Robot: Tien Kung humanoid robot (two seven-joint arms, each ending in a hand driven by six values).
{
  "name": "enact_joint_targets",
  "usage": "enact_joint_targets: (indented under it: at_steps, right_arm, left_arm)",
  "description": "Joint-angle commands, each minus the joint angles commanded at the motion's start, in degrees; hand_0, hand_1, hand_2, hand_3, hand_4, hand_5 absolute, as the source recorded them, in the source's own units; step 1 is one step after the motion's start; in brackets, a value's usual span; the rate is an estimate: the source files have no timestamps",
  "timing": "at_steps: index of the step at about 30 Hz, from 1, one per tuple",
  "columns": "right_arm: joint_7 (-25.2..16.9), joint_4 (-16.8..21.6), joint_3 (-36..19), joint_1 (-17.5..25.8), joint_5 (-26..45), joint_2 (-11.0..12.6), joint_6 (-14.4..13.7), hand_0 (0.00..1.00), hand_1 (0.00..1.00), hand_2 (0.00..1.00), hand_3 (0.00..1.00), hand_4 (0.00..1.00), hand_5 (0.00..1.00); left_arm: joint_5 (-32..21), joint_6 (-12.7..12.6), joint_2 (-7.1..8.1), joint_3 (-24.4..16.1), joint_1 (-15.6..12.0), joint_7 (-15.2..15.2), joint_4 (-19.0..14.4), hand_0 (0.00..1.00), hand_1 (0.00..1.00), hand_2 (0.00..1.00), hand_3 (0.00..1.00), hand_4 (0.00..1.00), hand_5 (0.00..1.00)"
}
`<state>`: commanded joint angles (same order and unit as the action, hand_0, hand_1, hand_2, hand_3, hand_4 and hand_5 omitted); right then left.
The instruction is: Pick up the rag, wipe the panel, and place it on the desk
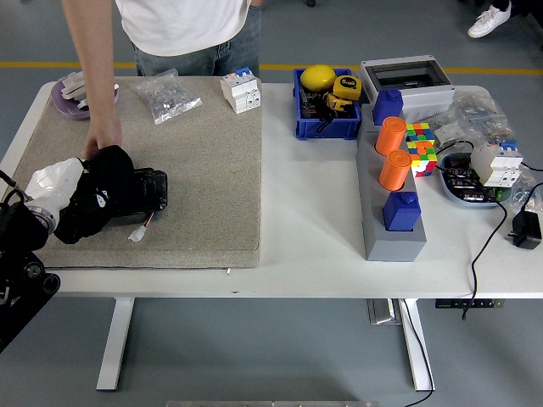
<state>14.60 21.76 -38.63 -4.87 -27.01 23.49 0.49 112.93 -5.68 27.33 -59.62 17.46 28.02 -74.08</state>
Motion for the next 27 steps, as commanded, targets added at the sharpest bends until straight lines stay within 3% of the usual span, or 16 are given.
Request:
enact_joint_targets:
  at_steps: [15,27]
  right_arm:
    - [0.1,0.0,-0.1,0.1,-0.1,0.1,0.1,0.676,0.653,0.700,0.651,0.998,0.473]
    - [0.2,0.1,-0.1,0.4,-0.3,0.2,0.4,0.677,0.652,0.700,0.651,0.998,0.474]
  left_arm:
    - [1.1,0.2,2.30,-5.8,-3.6,0.2,2.0,0.194,0.176,0.543,0.560,0.547,0.098]
    - [1.9,0.2,2.63,-9.8,-5.3,0.2,3.7,0.194,0.177,0.543,0.561,0.549,0.101]
